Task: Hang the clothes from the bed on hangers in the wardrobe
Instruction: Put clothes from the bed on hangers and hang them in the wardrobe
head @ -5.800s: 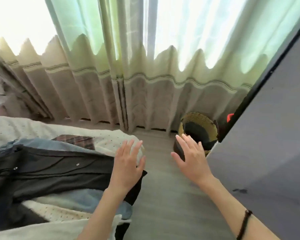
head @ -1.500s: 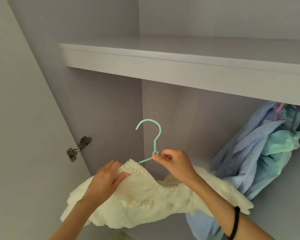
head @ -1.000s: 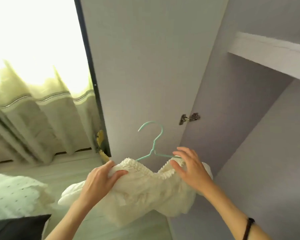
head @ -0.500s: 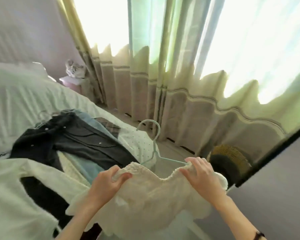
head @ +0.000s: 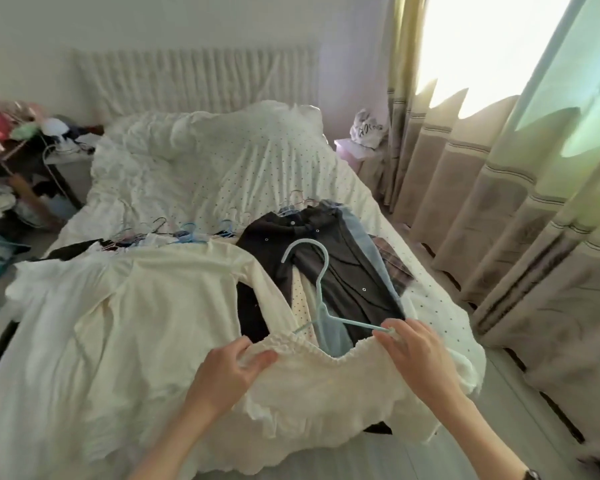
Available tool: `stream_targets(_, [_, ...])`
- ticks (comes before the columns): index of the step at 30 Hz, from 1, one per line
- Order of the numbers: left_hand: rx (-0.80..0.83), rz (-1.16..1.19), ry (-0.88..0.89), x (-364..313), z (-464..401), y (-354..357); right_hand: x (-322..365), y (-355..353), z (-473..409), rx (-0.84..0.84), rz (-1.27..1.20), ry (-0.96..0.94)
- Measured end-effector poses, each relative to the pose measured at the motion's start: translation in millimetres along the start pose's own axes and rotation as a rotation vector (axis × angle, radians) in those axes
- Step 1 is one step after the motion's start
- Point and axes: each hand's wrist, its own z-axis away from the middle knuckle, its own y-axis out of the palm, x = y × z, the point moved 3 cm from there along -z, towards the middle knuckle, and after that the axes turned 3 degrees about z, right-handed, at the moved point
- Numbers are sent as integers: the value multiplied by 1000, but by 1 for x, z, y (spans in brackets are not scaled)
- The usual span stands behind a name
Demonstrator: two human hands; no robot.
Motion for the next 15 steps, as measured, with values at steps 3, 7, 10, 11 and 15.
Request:
stream_targets(3, [-56, -30, -79, -5, -1, -1, 1, 3, -17, -5, -22, -54])
stream_targets(7, [-140, -3, -96, -24, -16, 4, -10, -1, -48, -19, -18, -106])
stream_targets(10, [-171, -14, -69, -37, -40, 4, -14, -7, -77, -54, -8, -129])
stream_targets(11, [-176, -12, -69, -40, -50, 5, -16, -7, -88, -66, -3, -135])
stream_targets(15, [-166, -7, -90, -35, -98, 13, -25, 2, -133, -74, -4, -111])
